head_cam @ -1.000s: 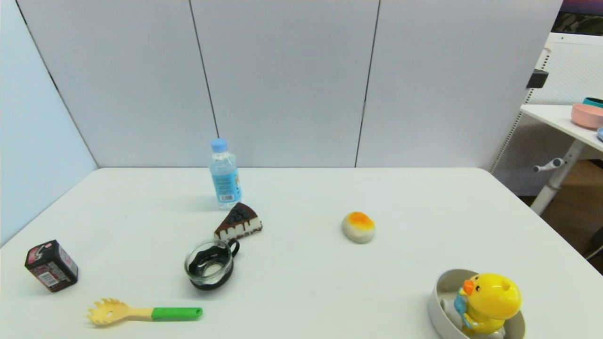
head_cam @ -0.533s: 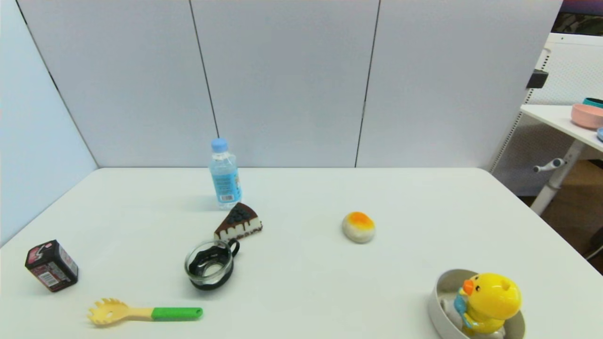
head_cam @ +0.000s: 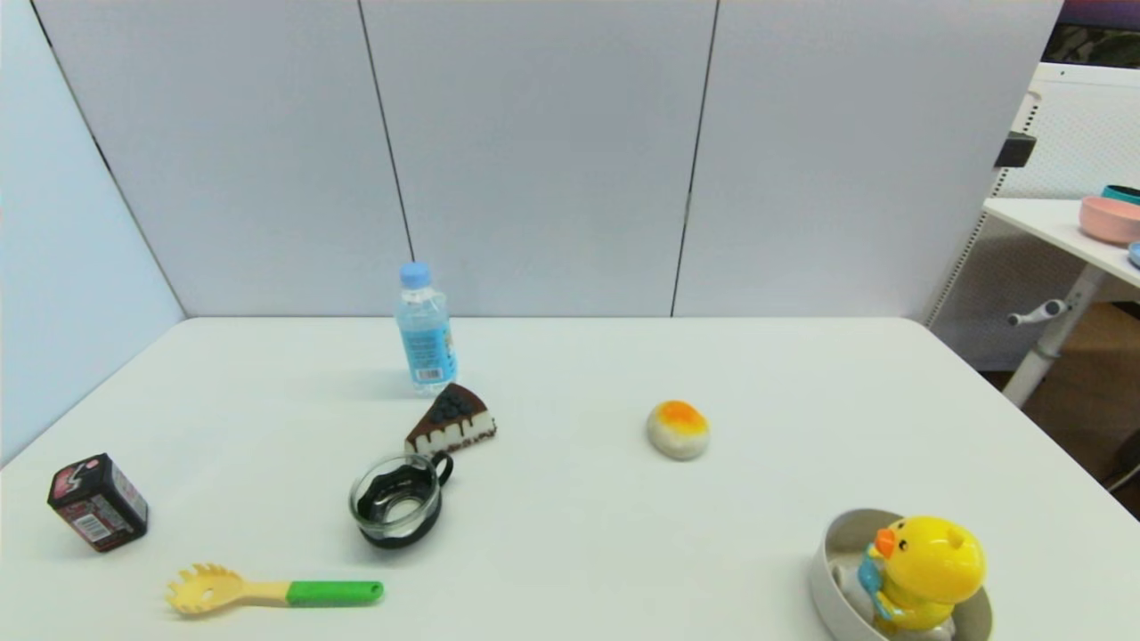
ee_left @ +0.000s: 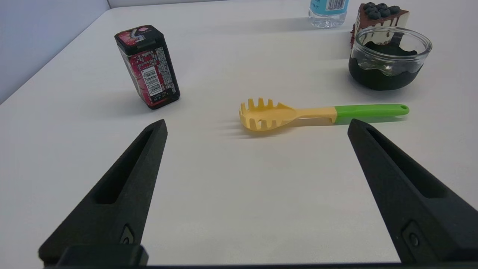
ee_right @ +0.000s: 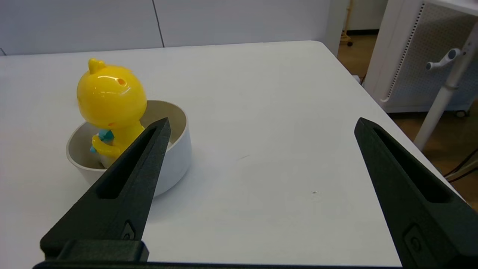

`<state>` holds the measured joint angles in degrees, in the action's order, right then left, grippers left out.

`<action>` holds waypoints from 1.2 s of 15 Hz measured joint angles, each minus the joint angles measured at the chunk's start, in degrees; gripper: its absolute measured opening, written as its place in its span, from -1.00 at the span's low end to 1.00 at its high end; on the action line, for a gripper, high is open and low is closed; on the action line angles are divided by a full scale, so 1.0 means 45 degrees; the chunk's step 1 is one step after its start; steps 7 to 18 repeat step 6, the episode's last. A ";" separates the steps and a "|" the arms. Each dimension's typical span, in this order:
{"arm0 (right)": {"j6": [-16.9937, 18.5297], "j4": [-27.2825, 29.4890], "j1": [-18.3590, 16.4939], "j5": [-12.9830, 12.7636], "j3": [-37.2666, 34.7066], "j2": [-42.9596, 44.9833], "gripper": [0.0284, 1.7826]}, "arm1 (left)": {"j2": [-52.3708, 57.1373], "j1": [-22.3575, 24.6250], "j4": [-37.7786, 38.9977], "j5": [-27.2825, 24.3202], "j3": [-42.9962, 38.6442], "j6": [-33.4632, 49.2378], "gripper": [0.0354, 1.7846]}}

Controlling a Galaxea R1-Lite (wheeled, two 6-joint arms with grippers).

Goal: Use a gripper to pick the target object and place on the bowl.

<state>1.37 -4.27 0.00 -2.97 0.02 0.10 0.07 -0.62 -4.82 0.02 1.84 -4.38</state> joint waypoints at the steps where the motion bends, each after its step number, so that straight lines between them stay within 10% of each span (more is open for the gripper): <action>1: -0.0089 0.0014 0.0000 0.0116 0.0000 0.0000 0.90 | 0.0000 0.0000 0.0005 0.0000 0.0000 0.0011 0.91; 18: -0.0339 0.0908 0.0000 0.0333 -0.0005 0.0000 0.90 | 0.0000 0.0000 0.0005 -0.0005 0.0000 0.0005 0.91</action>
